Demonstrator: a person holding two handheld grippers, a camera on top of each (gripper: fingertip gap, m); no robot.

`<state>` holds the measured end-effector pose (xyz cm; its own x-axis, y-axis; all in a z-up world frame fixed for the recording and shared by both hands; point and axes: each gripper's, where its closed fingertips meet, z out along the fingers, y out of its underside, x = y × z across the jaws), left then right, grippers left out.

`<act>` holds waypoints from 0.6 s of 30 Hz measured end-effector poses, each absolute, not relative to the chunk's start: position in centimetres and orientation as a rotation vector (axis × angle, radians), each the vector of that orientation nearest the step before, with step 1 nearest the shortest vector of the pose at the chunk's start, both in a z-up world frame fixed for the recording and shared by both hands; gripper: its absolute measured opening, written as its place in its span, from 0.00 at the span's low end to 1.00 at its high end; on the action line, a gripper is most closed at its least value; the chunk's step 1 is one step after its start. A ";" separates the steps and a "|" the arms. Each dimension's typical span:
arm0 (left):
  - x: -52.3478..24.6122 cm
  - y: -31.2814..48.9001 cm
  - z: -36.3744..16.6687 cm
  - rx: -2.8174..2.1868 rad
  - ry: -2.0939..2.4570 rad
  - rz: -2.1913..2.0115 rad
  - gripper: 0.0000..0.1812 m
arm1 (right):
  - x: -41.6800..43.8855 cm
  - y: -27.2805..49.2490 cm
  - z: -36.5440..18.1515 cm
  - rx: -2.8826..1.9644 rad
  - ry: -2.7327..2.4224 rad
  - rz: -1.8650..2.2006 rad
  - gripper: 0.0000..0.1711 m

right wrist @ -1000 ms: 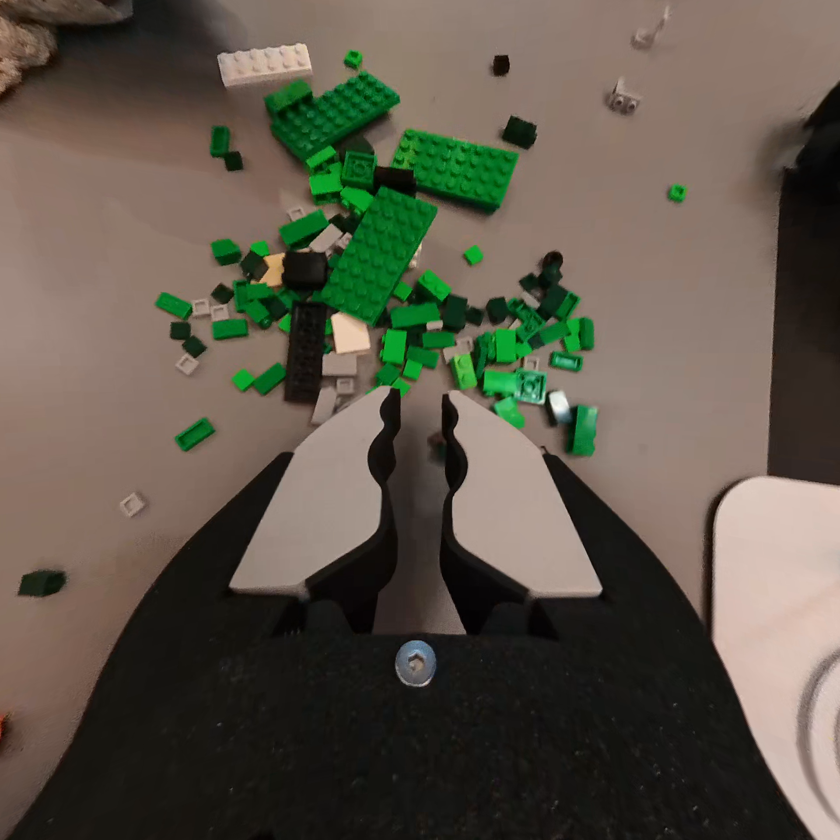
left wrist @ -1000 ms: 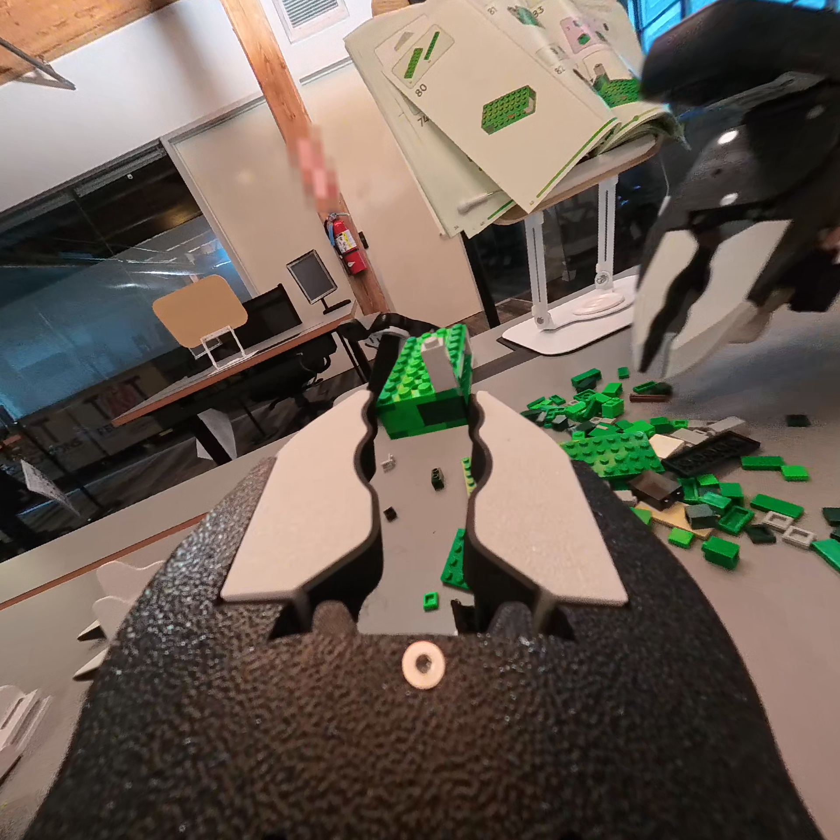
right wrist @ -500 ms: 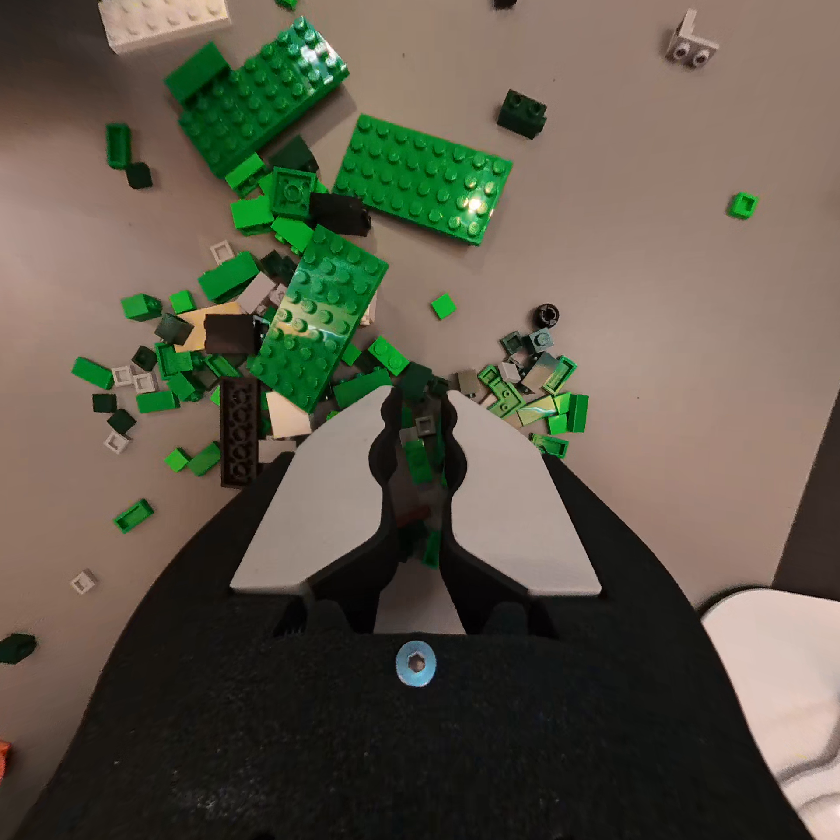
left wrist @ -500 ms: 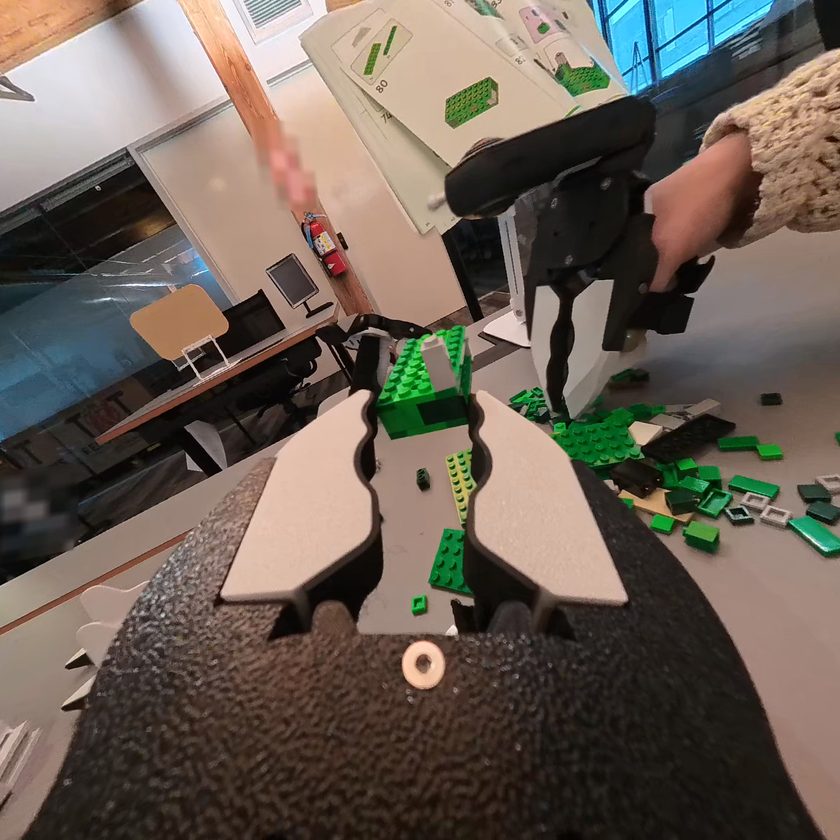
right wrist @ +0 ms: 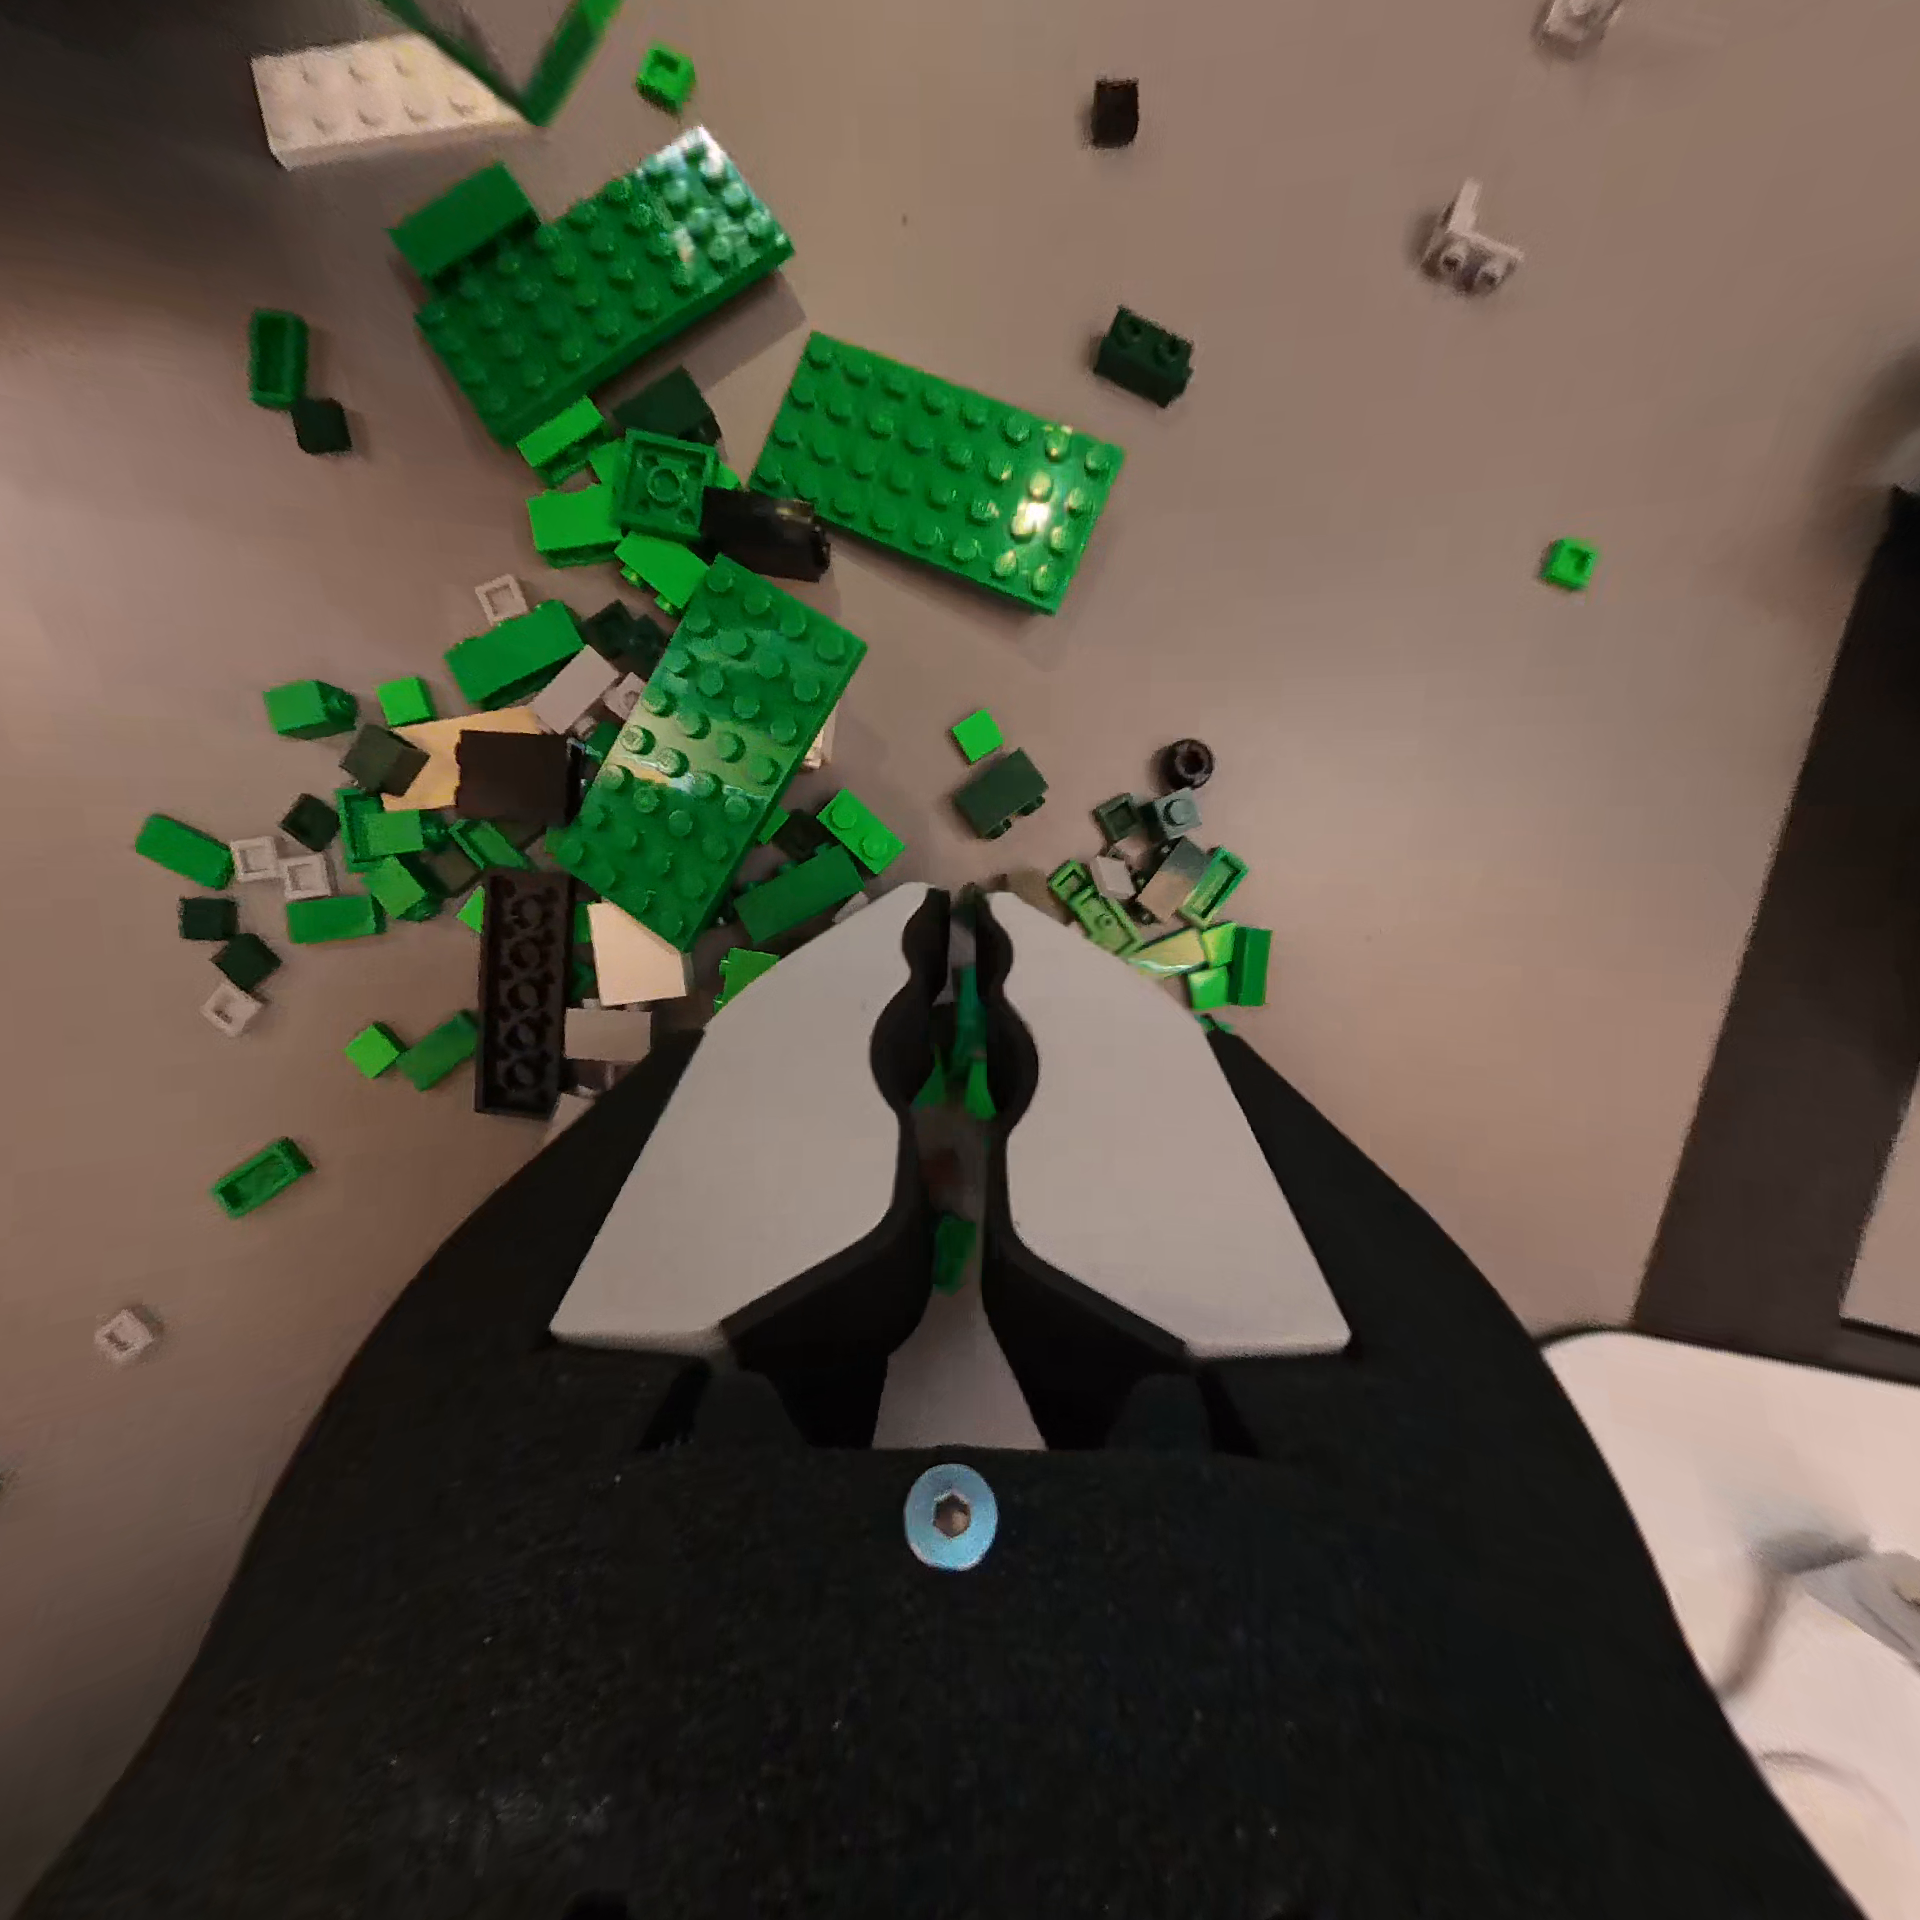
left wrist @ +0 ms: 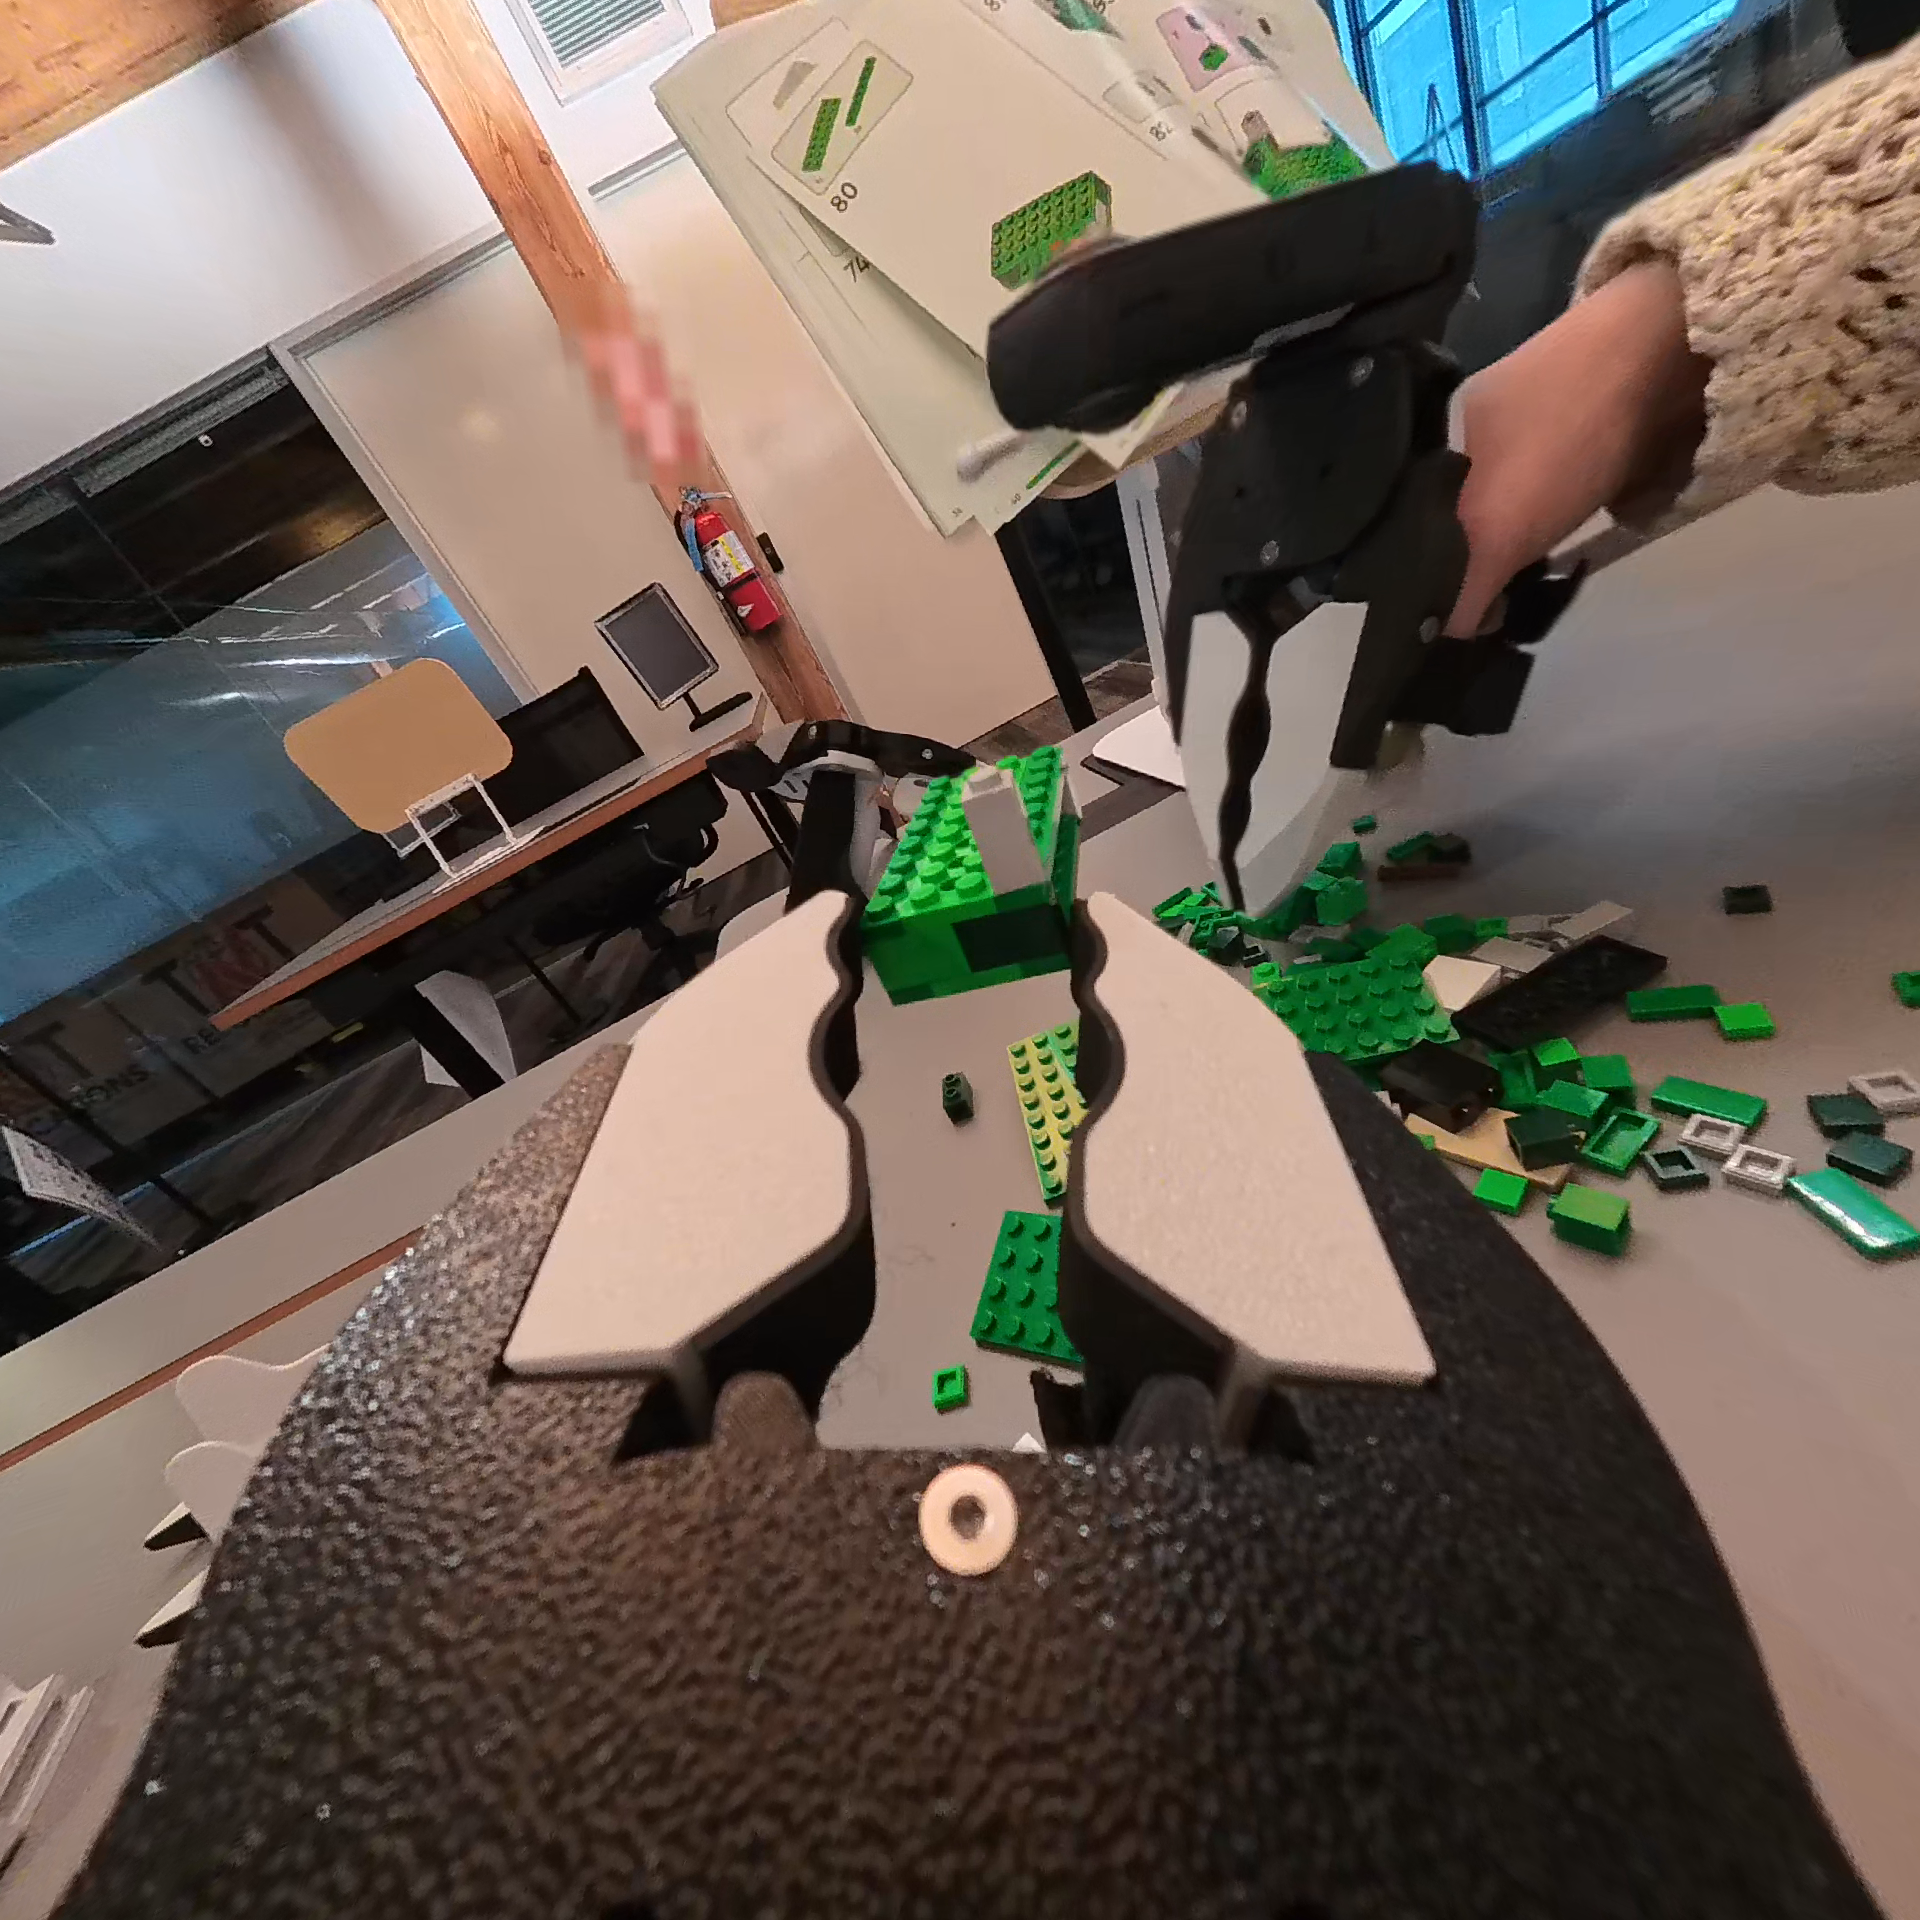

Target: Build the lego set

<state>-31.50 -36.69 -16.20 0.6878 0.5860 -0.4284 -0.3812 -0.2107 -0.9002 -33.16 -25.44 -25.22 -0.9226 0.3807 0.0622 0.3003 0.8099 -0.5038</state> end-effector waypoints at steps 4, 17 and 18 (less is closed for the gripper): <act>-31.5 -36.7 -16.2 -1.551 -0.171 0.892 0.21 | -33.2 -26.5 -24.6 -0.134 -2.853 0.711 0.11; -31.5 -36.8 -16.3 -1.557 -0.169 0.884 0.21 | -34.9 -26.3 -26.4 0.170 -3.066 0.288 0.16; -31.4 -36.8 -16.3 -1.558 -0.166 0.885 0.21 | -34.9 -26.3 -26.5 0.160 -3.081 0.284 0.15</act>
<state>-31.43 -36.76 -16.30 0.6931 0.5771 -0.4319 -0.3807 -0.2157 -0.8992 -34.94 -26.26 -26.52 -0.9937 -0.0984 0.0529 -0.1064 0.9779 -0.1797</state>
